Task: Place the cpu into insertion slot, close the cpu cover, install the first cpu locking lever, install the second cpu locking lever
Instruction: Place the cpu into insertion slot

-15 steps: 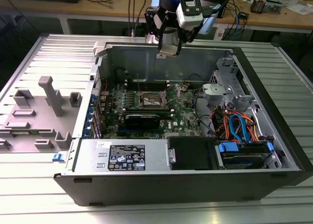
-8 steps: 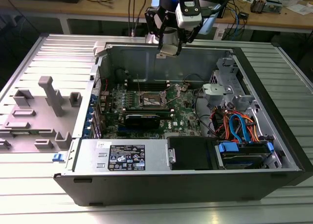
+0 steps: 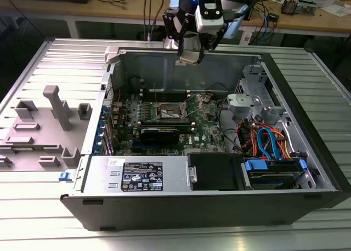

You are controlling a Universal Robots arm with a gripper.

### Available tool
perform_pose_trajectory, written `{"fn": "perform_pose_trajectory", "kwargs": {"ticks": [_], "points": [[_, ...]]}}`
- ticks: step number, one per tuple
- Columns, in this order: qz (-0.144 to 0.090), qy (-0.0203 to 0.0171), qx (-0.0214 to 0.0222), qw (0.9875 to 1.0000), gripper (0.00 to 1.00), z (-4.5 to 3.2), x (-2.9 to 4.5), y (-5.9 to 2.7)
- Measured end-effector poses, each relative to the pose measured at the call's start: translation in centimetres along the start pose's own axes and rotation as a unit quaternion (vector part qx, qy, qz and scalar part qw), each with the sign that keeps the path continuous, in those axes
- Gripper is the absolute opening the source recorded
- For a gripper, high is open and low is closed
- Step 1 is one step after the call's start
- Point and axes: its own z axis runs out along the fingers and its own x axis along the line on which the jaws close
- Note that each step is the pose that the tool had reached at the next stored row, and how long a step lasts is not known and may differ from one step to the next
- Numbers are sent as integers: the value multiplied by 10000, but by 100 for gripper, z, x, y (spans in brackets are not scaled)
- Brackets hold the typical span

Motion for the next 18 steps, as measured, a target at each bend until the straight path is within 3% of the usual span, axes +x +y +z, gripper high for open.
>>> {"fn": "perform_pose_trajectory", "kwargs": {"ticks": [6, 10, 15, 18], "points": [[433, -38, -7, 9991, 54, 30, -1, -2], [728, -64, -12, 9973, 54, 46, -1, -4], [1101, -87, -13, 9939, 54, 69, -1, -6], [1137, -88, -12, 9935, 54, 70, -1, -7]]}}
